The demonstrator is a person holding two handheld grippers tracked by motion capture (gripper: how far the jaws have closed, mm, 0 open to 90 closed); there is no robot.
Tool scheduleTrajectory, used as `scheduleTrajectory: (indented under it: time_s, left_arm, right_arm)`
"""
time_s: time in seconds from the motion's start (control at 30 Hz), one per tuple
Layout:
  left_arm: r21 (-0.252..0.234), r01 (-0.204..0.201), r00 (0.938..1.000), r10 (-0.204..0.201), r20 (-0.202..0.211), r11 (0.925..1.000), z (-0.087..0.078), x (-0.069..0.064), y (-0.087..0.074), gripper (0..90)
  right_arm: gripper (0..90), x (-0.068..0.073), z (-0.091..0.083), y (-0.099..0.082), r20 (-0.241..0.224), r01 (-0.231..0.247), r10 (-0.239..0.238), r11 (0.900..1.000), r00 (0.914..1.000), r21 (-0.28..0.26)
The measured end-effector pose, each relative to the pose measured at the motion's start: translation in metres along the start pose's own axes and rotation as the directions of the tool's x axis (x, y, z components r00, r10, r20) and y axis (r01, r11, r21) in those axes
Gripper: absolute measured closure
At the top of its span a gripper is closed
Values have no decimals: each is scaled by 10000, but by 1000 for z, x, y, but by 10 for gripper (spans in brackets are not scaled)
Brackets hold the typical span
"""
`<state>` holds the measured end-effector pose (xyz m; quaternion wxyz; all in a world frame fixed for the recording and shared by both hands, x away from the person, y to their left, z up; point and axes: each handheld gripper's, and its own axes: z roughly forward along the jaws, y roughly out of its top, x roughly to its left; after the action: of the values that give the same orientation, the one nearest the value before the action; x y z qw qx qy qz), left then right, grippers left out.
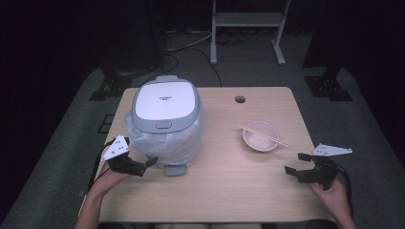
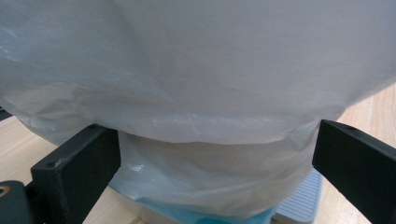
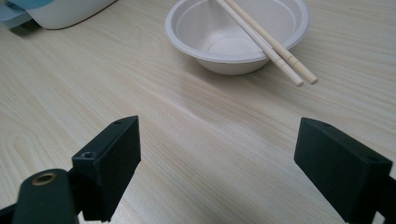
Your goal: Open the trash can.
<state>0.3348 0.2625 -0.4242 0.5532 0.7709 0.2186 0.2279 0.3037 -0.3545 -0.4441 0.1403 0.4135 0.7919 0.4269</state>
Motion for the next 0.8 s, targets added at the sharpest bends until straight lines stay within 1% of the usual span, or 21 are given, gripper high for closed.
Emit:
scheduleTrajectory:
  time_s: [0.13,0.17,0.2,0.23,0.27,0.33,0.37,0.4,0.43,0.47,0.7,0.8]
  left_arm:
    - [-48,-15,10000,14,-21,10000,5,2,0,3]
    - [-72,-59,10000,59,6,10000,9,2,1,3]
    - [-72,-59,10000,59,6,10000,9,2,1,3]
    - [-118,-111,9999,111,25,9999,13,1,3,3]
    - [-118,-111,9999,111,25,9999,13,1,3,3]
    - [-175,-178,9998,180,88,9997,19,1,4,4]
    - [-166,-229,9997,231,95,9996,24,1,6,5]
    - [-166,-229,9997,231,95,9996,24,1,6,5]
    - [-172,-277,9995,279,149,9995,29,1,8,5]
    - [-172,-277,9995,279,149,9995,29,1,8,5]
    - [-66,-515,9981,517,332,9987,48,4,16,5]
    - [-71,-518,9979,520,377,9986,52,5,18,5]
  right_arm:
    - [134,0,2,1,-31,91,-91,10000,10000,35]
    - [134,1,2,1,-45,84,-83,10000,10000,36]
    - [133,0,2,1,-54,81,-81,10000,10000,31]
    - [134,0,2,1,-65,83,-83,10000,9999,26]
    - [134,0,2,1,-65,83,-83,10000,9999,26]
    - [133,0,2,1,-68,94,-94,10000,9999,7]
    - [133,0,1,1,-89,74,-74,10000,9999,-7]
    - [133,0,1,1,-89,74,-74,10000,9999,-7]
    - [133,1,1,1,-109,96,-96,9999,9999,-37]
    - [133,1,1,1,-109,96,-96,9999,9999,-37]
    - [133,0,0,1,-160,113,-114,9999,9998,-63]
    - [133,0,0,1,-162,121,-122,9999,9998,-60]
